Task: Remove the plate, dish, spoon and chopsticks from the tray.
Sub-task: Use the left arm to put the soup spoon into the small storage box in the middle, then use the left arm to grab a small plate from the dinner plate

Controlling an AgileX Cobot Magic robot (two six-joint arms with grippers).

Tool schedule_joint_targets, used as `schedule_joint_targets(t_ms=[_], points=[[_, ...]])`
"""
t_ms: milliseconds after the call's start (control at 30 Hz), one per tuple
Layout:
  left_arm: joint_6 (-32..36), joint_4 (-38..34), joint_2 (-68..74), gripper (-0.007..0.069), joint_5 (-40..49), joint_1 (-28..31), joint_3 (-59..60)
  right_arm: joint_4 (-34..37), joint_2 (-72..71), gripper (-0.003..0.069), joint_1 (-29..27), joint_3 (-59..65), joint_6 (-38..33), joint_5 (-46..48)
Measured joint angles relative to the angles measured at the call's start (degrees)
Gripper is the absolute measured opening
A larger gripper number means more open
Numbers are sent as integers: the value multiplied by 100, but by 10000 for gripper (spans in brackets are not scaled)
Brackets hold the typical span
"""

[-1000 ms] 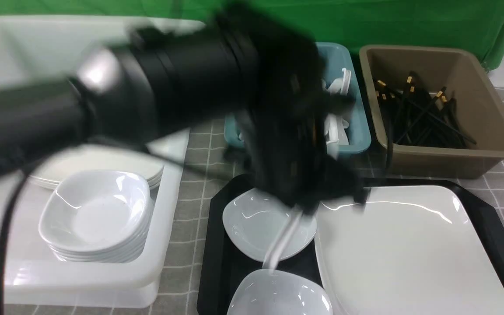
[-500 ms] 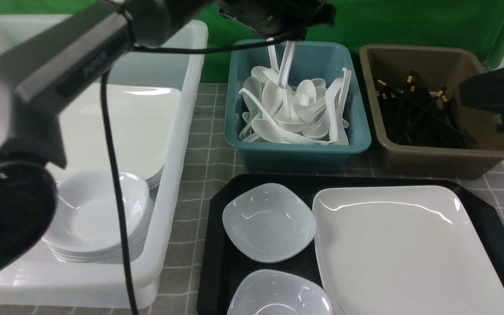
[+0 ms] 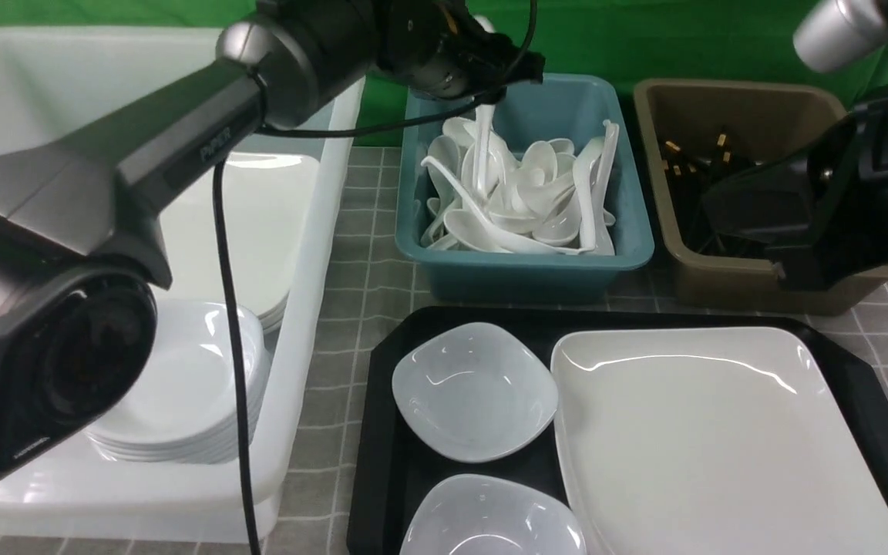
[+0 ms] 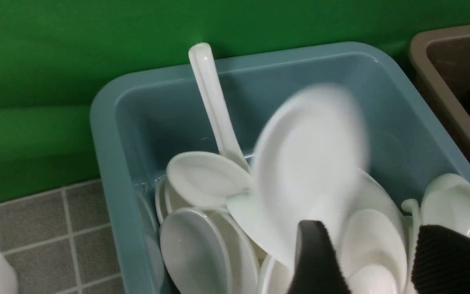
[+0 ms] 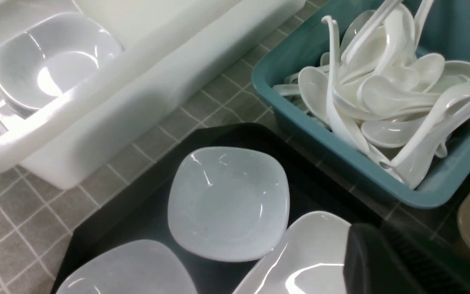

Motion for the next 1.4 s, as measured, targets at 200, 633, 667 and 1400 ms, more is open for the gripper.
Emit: schedule_joint_targets(t_ms=[200, 633, 667, 1400], points=[[181, -70, -484, 506, 1432, -11, -113, 0, 0, 71, 0, 0, -7, 5], [881, -1144, -2066, 9, 3396, -18, 1561, -25, 0, 71, 0, 0, 108, 73], [930, -1271, -2257, 5, 3407, -38, 1956, -25, 0, 71, 0, 0, 124, 98], [1275, -717, -2831, 435, 1487, -1670, 5319, -72, 0, 65, 0, 0, 279, 1213]])
